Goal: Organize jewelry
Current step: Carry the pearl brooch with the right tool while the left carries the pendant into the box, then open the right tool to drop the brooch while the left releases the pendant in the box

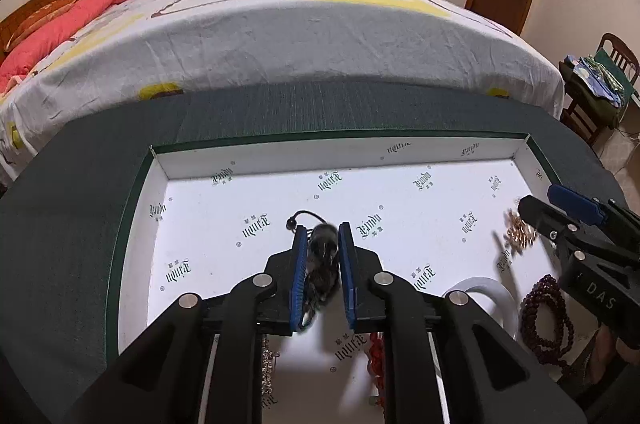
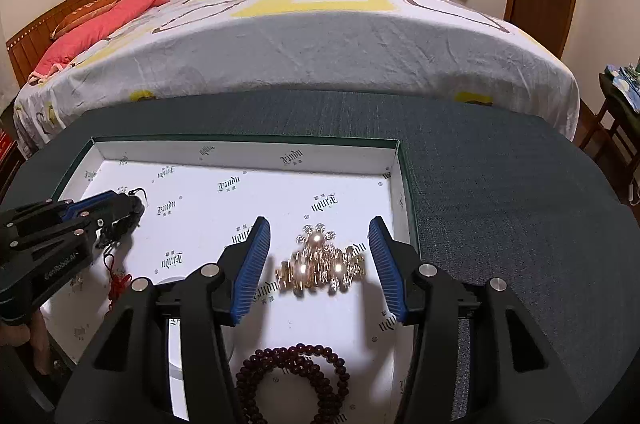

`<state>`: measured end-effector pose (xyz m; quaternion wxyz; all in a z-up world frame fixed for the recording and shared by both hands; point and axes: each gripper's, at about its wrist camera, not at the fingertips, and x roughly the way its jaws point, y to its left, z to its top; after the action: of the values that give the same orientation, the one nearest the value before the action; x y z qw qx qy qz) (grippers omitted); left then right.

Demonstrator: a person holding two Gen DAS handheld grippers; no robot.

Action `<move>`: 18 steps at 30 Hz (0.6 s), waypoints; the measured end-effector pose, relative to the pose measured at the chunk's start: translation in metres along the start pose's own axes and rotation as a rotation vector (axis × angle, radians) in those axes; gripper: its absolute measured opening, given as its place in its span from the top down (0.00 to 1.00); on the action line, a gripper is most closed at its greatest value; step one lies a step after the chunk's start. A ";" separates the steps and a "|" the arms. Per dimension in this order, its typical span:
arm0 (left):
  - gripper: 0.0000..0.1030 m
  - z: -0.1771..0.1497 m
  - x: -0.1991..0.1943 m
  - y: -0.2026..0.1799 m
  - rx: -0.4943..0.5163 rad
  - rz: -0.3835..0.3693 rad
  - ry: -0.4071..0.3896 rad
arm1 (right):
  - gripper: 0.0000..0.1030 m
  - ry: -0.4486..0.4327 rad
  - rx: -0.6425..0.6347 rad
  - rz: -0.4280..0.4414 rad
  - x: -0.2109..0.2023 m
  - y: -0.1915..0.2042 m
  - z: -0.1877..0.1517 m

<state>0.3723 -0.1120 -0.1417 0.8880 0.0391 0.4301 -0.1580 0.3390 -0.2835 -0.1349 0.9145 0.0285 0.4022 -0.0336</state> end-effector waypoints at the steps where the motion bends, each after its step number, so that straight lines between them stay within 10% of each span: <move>1: 0.84 0.002 0.002 0.000 0.001 0.002 0.000 | 0.51 -0.003 -0.001 0.001 0.000 -0.001 0.000; 6: 0.83 0.003 0.002 0.000 0.002 0.007 -0.004 | 0.51 -0.016 0.001 -0.001 -0.002 -0.001 -0.001; 10: 0.54 0.003 -0.004 -0.002 0.001 0.016 -0.040 | 0.47 -0.035 0.009 0.002 -0.005 -0.003 -0.001; 18: 0.44 -0.004 -0.039 0.006 -0.062 -0.015 -0.152 | 0.45 -0.105 0.028 0.026 -0.031 -0.003 -0.010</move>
<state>0.3482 -0.0963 -0.1147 0.9176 -0.0037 0.3665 -0.1540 0.3110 -0.2845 -0.1187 0.9341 0.0448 0.3530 -0.0286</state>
